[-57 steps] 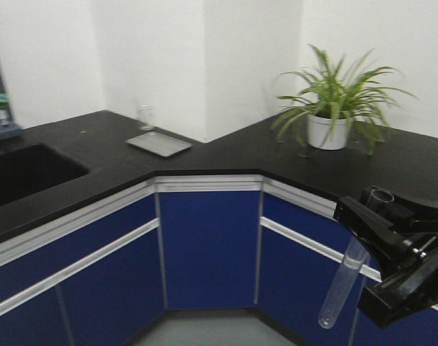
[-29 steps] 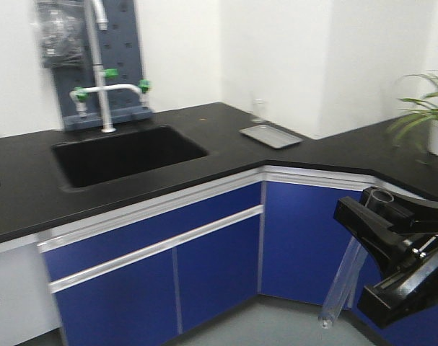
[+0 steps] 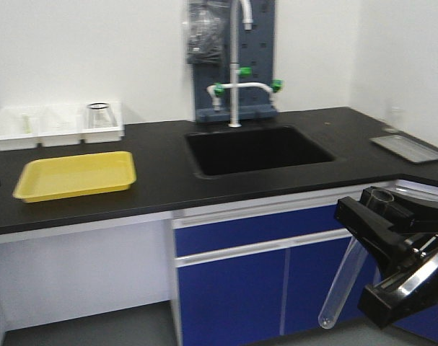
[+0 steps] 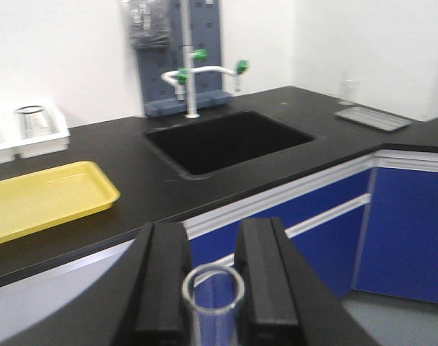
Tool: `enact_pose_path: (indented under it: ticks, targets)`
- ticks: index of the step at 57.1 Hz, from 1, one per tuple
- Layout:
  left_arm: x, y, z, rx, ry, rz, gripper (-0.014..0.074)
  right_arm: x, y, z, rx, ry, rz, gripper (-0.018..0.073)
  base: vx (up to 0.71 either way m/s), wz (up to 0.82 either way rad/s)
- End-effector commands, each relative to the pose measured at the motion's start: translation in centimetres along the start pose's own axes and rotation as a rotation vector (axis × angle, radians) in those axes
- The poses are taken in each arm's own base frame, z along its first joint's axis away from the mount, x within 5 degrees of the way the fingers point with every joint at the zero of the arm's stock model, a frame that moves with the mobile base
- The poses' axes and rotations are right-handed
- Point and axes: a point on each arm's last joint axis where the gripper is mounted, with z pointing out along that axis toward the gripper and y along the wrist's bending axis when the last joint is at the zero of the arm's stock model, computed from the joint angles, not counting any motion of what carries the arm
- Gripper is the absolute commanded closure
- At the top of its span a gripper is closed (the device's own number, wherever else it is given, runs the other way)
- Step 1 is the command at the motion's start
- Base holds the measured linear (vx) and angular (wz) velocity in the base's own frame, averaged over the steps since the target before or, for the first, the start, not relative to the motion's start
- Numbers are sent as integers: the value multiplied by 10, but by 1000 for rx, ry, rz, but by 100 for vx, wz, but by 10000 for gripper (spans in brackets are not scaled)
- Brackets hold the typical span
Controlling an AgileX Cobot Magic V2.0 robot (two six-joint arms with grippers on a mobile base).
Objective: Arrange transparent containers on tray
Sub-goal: 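Hold both test tubes while the base drives to the yellow tray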
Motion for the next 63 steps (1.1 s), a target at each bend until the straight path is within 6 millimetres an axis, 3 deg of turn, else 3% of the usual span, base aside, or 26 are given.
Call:
enact_pose_path:
  ticks: [1, 32, 63]
  targets:
    - [-20, -4, -7, 35, -123, -10, 603, -19, 3, -2, -35, -99, -2, 571, 8, 57]
    - [-20, -4, -8, 36, -125, -10, 603, -19, 3, -2, -35, -99, -2, 572, 17, 42]
    - [-20, -4, -8, 36, -126, -11, 603, -19, 3, -2, -35, -99, -2, 571, 32, 19]
